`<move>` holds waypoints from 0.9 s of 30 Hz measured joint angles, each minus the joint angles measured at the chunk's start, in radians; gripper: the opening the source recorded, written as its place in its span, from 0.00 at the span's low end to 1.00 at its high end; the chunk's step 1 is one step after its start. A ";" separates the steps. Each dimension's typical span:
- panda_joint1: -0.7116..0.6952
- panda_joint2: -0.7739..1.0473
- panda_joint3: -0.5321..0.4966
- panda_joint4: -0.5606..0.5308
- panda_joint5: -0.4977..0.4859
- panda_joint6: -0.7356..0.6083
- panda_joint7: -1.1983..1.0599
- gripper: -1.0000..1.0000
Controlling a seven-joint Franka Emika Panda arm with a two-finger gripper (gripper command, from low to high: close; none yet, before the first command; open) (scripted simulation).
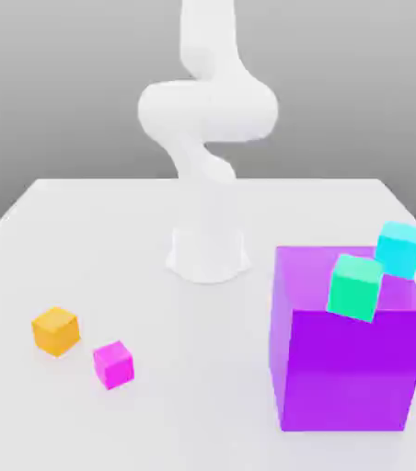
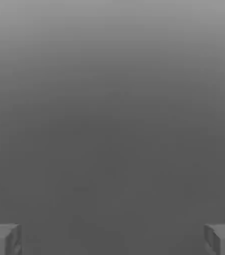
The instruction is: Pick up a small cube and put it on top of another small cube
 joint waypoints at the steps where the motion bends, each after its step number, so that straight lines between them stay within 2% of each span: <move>1: -0.021 0.038 0.001 -0.026 -0.002 0.026 0.025 0.50; 13: -0.224 0.487 -0.030 -0.324 -0.032 0.339 0.333 0.50; 19: -0.294 0.709 -0.073 -0.473 0.000 0.495 0.451 0.50; 26: -0.340 0.963 -0.023 -0.456 0.070 0.696 0.424 0.50; 27: -0.347 0.997 -0.016 -0.450 0.073 0.724 0.421 0.00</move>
